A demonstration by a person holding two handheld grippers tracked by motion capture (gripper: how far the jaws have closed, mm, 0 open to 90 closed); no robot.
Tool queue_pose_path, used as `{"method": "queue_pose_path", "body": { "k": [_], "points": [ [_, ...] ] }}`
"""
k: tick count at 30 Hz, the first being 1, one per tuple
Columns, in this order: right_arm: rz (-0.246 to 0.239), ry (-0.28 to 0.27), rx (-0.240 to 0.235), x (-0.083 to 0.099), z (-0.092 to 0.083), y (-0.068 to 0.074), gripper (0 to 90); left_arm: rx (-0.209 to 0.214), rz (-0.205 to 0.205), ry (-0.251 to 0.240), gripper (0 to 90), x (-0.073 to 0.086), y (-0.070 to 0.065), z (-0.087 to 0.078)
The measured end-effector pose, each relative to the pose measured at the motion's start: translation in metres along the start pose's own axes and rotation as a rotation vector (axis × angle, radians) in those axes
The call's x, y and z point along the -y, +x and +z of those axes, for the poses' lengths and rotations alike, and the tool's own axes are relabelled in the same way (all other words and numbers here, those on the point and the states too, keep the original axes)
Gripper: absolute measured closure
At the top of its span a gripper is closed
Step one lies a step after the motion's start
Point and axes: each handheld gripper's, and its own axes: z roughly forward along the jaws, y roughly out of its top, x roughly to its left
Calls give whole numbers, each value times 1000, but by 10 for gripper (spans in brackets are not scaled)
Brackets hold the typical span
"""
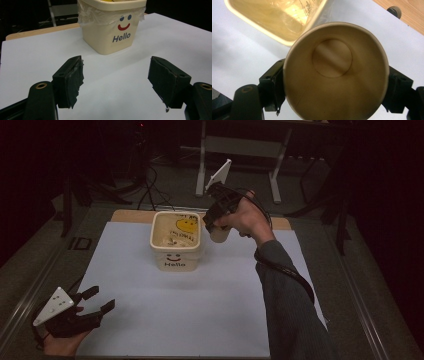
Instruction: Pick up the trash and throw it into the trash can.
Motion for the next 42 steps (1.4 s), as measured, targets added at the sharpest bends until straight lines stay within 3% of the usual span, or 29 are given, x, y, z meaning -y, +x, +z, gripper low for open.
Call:
{"method": "queue_pose_path", "body": {
  "k": [16, 42],
  "points": [
    [-52, -28, -26, -15, -4, 25, 209, -2, -1, 4, 285, 0, 0, 0],
    [-106, -43, -49, -39, 13, 61, 208, -8, -13, -11, 285, 1, 2, -4]
  ]
}}
